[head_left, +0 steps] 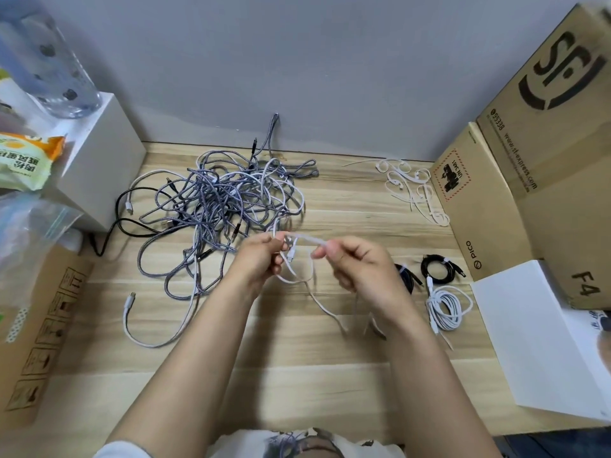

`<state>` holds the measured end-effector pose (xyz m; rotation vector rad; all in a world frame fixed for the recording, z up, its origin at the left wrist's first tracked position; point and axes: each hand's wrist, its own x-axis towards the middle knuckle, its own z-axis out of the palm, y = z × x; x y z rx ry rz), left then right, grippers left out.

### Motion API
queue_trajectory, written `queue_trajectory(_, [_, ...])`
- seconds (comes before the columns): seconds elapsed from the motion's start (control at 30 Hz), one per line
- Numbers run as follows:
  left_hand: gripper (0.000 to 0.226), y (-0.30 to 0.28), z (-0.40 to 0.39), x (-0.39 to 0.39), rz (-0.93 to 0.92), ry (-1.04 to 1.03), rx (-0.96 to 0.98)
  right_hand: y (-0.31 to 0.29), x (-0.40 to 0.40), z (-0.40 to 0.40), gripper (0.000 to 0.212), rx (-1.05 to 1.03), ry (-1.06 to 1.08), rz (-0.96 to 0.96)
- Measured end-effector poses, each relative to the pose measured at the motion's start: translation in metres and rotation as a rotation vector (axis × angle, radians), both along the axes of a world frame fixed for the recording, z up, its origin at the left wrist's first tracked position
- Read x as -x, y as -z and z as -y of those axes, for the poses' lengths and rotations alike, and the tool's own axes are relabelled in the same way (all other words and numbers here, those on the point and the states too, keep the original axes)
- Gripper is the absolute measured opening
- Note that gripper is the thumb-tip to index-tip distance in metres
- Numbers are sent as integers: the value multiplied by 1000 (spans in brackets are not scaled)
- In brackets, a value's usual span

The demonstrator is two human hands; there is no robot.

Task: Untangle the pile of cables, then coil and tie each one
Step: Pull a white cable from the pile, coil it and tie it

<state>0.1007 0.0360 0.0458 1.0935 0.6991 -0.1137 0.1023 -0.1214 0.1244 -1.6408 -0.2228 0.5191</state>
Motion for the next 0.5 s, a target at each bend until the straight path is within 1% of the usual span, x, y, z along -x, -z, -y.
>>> queue_trajectory(0.07, [27,5,-2,4,1,-10,-37,1,-6,4,19,-217,184,-102])
queue_trajectory(0.1, [26,8,-4,6,0,-27,-53,0,-9,5,19,-292,230,-133])
queue_trajectory(0.13, [24,10,-6,7,-4,-42,-74,1,-11,6,18,-325,253,-141])
queue_trajectory(0.23, [19,14,-5,9,-18,-88,-73,-1,-11,6,18,-349,260,-164])
queue_trajectory(0.27, [18,12,-4,8,-19,-134,-45,-1,-10,5,17,-353,258,-180])
queue_trajectory(0.33, [17,5,-3,7,-10,-292,36,1,-9,2,10,-353,249,-199])
queue_trajectory(0.4, [26,-3,-5,9,14,-438,105,3,-6,0,21,-365,246,-224])
queue_trajectory(0.43, [29,-6,-6,11,37,-475,134,3,-5,-1,25,-374,254,-236])
queue_trajectory(0.5, [30,-12,-9,18,83,-478,164,1,-3,-1,31,-417,287,-256])
